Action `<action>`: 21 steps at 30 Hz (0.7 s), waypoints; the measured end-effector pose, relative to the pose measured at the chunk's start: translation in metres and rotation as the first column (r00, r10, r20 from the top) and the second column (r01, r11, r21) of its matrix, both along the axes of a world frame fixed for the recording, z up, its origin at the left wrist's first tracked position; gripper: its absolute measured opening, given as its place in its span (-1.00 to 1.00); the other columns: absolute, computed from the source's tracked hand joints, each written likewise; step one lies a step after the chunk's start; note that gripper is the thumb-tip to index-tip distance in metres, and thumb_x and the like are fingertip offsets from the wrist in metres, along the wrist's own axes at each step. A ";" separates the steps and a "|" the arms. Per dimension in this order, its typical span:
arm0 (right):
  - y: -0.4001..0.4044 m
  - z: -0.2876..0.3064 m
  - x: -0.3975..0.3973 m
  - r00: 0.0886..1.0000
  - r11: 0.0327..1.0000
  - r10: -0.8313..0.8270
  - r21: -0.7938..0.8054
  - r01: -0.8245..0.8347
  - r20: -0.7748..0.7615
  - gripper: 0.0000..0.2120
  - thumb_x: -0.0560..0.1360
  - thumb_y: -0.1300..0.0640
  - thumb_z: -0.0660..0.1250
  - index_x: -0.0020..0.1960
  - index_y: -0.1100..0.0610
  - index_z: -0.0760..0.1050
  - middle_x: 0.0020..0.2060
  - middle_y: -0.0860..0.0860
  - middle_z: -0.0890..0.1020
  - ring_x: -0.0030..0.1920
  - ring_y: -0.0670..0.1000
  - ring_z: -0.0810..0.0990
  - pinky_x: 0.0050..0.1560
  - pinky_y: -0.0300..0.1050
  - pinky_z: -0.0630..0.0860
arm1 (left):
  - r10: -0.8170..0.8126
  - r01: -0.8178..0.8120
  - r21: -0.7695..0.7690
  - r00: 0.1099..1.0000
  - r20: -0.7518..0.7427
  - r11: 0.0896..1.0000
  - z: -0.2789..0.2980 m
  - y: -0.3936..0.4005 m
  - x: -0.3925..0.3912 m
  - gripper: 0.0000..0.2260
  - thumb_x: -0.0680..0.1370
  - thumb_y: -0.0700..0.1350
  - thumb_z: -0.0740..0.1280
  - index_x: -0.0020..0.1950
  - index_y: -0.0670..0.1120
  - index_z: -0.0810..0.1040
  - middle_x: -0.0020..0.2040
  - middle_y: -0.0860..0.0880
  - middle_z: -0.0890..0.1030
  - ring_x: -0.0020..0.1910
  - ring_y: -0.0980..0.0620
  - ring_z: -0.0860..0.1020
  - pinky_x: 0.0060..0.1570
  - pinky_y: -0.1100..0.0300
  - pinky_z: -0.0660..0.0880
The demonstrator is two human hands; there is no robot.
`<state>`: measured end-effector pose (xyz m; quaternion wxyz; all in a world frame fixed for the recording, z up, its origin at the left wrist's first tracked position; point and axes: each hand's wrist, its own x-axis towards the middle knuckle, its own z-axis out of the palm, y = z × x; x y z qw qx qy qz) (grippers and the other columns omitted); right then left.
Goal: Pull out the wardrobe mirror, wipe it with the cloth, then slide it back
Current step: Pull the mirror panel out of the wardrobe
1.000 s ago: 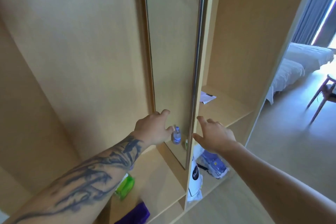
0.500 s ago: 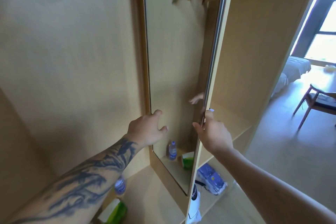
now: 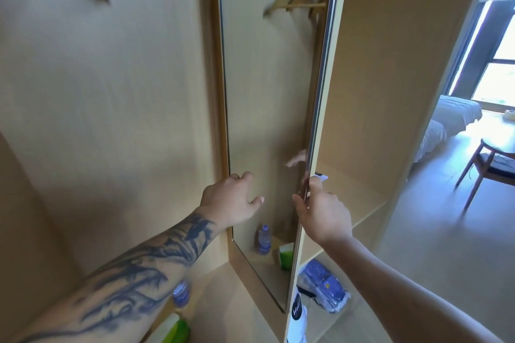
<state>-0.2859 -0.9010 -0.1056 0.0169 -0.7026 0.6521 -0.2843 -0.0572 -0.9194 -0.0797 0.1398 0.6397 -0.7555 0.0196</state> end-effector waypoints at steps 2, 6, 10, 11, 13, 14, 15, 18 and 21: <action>0.003 -0.001 -0.005 1.000 1.000 0.015 0.001 -0.015 0.010 -0.75 0.68 -0.13 0.19 0.07 -0.05 0.14 -0.15 -0.04 0.65 -0.17 0.18 0.62 -0.30 -0.03 0.40 | 0.018 -0.018 0.025 1.000 -0.012 1.000 -0.002 0.007 -0.004 -0.46 0.59 0.36 0.21 0.44 0.06 0.37 0.16 0.00 0.61 0.14 -0.13 0.62 -0.04 0.04 0.51; 0.012 -0.002 -0.020 0.999 0.999 0.038 0.011 -0.037 -0.007 -0.77 0.67 -0.15 0.18 0.13 -0.02 0.25 -0.17 -0.04 0.65 -0.15 0.18 0.64 -0.29 -0.03 0.45 | 0.063 -0.061 0.066 0.997 -0.035 0.996 -0.005 0.021 -0.020 -0.46 0.59 0.35 0.23 0.46 0.08 0.35 0.10 0.02 0.61 0.15 -0.12 0.61 0.03 0.01 0.56; 0.027 -0.003 -0.040 0.997 0.998 0.069 0.013 -0.069 -0.029 -0.73 0.68 -0.17 0.15 0.26 -0.06 0.22 -0.16 -0.04 0.66 -0.14 0.17 0.66 -0.26 -0.01 0.48 | 0.085 -0.083 0.052 0.996 -0.031 0.995 0.003 0.032 -0.040 -0.39 0.59 0.38 0.22 0.54 0.07 0.33 0.25 -0.03 0.61 0.23 -0.14 0.60 0.08 0.01 0.56; 0.031 -0.003 -0.045 0.997 0.997 0.078 0.014 -0.078 -0.026 -0.71 0.68 -0.17 0.15 0.30 -0.08 0.21 -0.16 -0.05 0.66 -0.14 0.17 0.66 -0.26 -0.01 0.47 | 0.093 -0.091 0.051 0.995 -0.036 0.994 0.006 0.035 -0.045 -0.38 0.59 0.38 0.22 0.55 0.07 0.32 0.31 -0.04 0.59 0.27 -0.14 0.59 0.10 0.01 0.54; 0.040 -0.003 -0.055 0.996 0.996 0.092 0.018 -0.092 -0.021 -0.69 0.68 -0.17 0.14 0.35 -0.08 0.23 -0.17 -0.06 0.67 -0.13 0.17 0.66 -0.26 -0.02 0.43 | 0.106 -0.104 0.057 0.994 -0.037 0.993 0.009 0.043 -0.057 -0.37 0.59 0.39 0.22 0.57 0.09 0.31 0.38 -0.04 0.57 0.31 -0.13 0.58 0.12 0.02 0.51; 0.043 -0.003 -0.060 0.995 0.995 0.102 0.022 -0.102 -0.023 -0.68 0.68 -0.18 0.13 0.36 -0.07 0.25 -0.17 -0.06 0.67 -0.11 0.18 0.66 -0.26 -0.02 0.43 | 0.110 -0.108 0.059 0.993 -0.030 0.992 0.010 0.047 -0.062 -0.36 0.59 0.39 0.22 0.58 0.10 0.30 0.39 -0.03 0.57 0.32 -0.12 0.58 0.12 0.02 0.51; 0.047 -0.003 -0.066 0.993 0.993 0.114 0.025 -0.113 -0.026 -0.68 0.68 -0.18 0.13 0.35 -0.06 0.27 -0.16 -0.07 0.67 -0.10 0.17 0.66 -0.25 -0.02 0.45 | 0.117 -0.116 0.059 0.993 -0.023 0.992 0.011 0.051 -0.067 -0.36 0.59 0.39 0.22 0.58 0.10 0.30 0.39 -0.03 0.57 0.32 -0.12 0.58 0.12 0.03 0.51; 0.058 -0.002 -0.083 0.991 0.991 0.134 0.020 -0.133 -0.025 -0.70 0.68 -0.17 0.15 0.32 -0.04 0.29 -0.18 -0.07 0.67 -0.11 0.17 0.66 -0.21 0.00 0.53 | 0.149 -0.147 0.066 0.989 -0.023 0.987 0.010 0.066 -0.083 -0.37 0.60 0.37 0.24 0.58 0.10 0.31 0.42 -0.04 0.56 0.35 -0.12 0.56 0.18 0.02 0.51; 0.069 0.000 -0.098 0.988 0.988 0.152 0.016 -0.152 0.004 -0.74 0.67 -0.16 0.16 0.28 -0.06 0.30 -0.18 -0.07 0.67 -0.12 0.17 0.67 -0.14 0.04 0.60 | 0.191 -0.187 0.101 0.981 -0.035 0.977 0.006 0.082 -0.100 -0.39 0.61 0.35 0.26 0.58 0.09 0.33 0.45 -0.03 0.54 0.39 -0.11 0.54 0.22 0.03 0.50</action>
